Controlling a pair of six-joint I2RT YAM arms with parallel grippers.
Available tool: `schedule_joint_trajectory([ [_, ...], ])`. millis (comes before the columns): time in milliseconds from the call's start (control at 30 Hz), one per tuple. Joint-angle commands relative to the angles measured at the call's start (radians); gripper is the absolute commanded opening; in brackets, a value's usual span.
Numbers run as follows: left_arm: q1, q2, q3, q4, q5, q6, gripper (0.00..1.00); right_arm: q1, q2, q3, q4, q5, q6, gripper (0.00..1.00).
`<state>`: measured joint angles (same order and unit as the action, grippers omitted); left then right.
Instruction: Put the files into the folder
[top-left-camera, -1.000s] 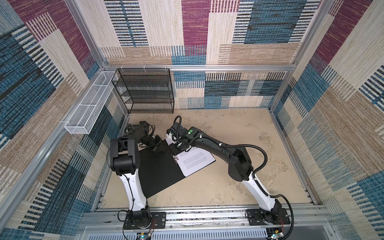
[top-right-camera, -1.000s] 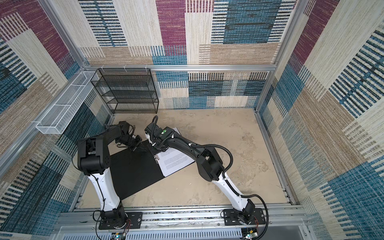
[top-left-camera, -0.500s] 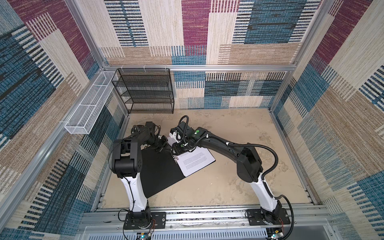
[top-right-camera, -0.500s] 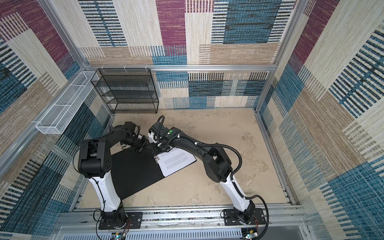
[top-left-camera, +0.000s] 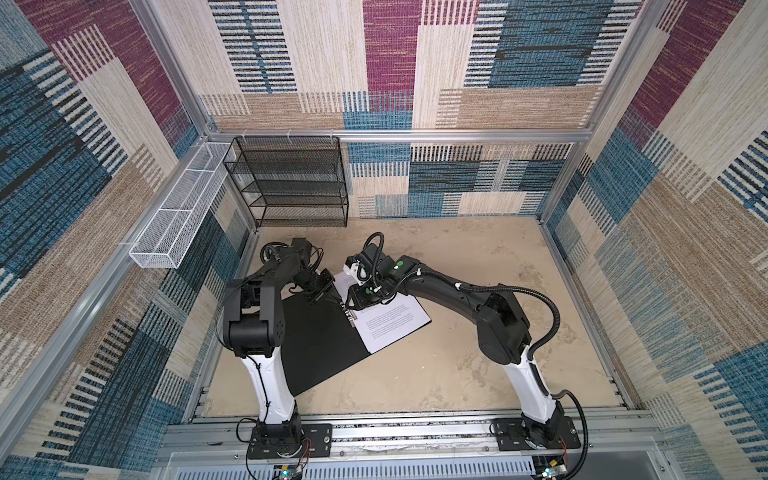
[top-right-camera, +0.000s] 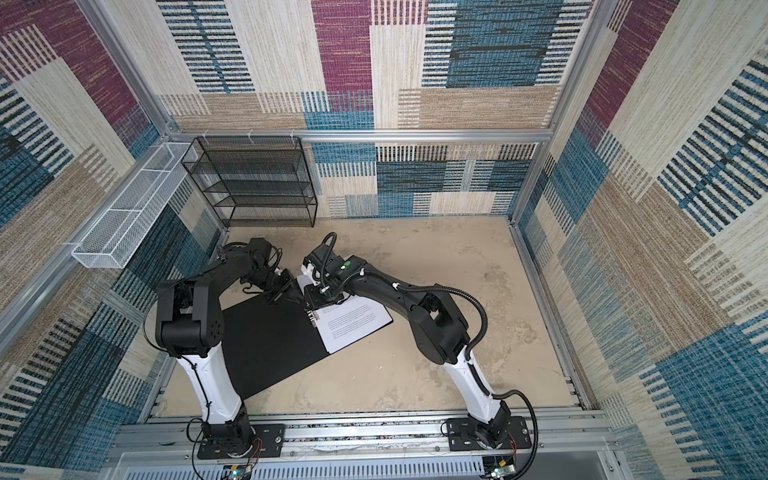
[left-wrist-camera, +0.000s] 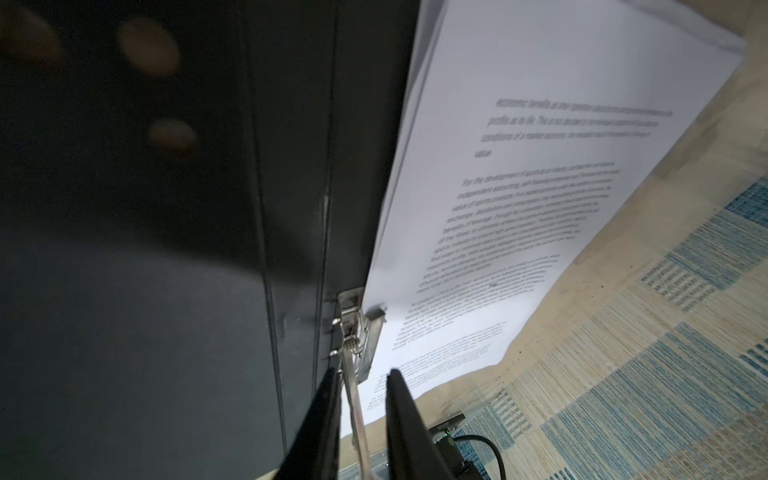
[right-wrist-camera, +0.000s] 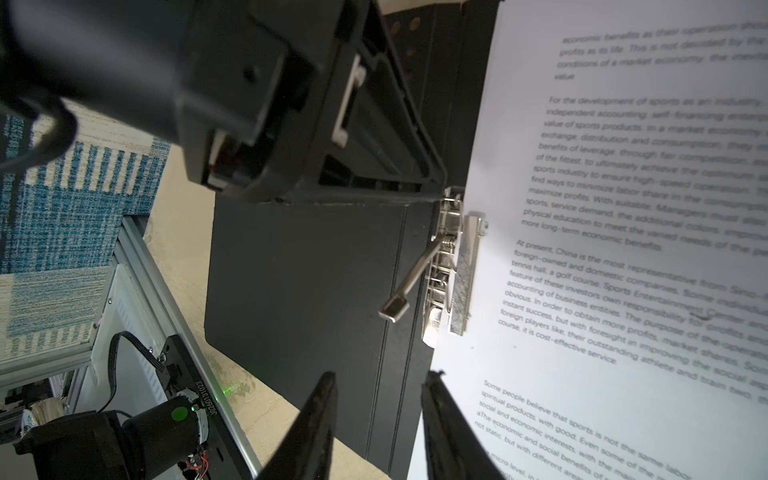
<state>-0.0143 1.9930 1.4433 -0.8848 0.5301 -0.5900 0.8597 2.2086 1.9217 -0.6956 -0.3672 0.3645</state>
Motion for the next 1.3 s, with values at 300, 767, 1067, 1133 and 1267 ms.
schedule_joint_trajectory([
  [300, -0.032, 0.068, 0.071, -0.066, -0.077, 0.029, 0.18, -0.017, -0.037, -0.047, 0.068, -0.036, 0.019, 0.38],
  [767, -0.045, 0.108, 0.089, -0.072, -0.086, 0.028, 0.14, -0.024, -0.033, -0.056, 0.080, -0.059, 0.028, 0.38],
  [1067, -0.046, 0.122, 0.075, -0.072, -0.092, 0.033, 0.08, -0.038, -0.017, -0.065, 0.080, -0.150, 0.104, 0.42],
  [1133, -0.047, 0.122, 0.074, -0.071, -0.093, 0.033, 0.07, -0.048, -0.012, -0.069, 0.085, -0.204, 0.137, 0.42],
  [1267, -0.048, 0.123, 0.073, -0.072, -0.099, 0.032, 0.05, -0.057, 0.000, -0.077, 0.090, -0.259, 0.214, 0.42],
])
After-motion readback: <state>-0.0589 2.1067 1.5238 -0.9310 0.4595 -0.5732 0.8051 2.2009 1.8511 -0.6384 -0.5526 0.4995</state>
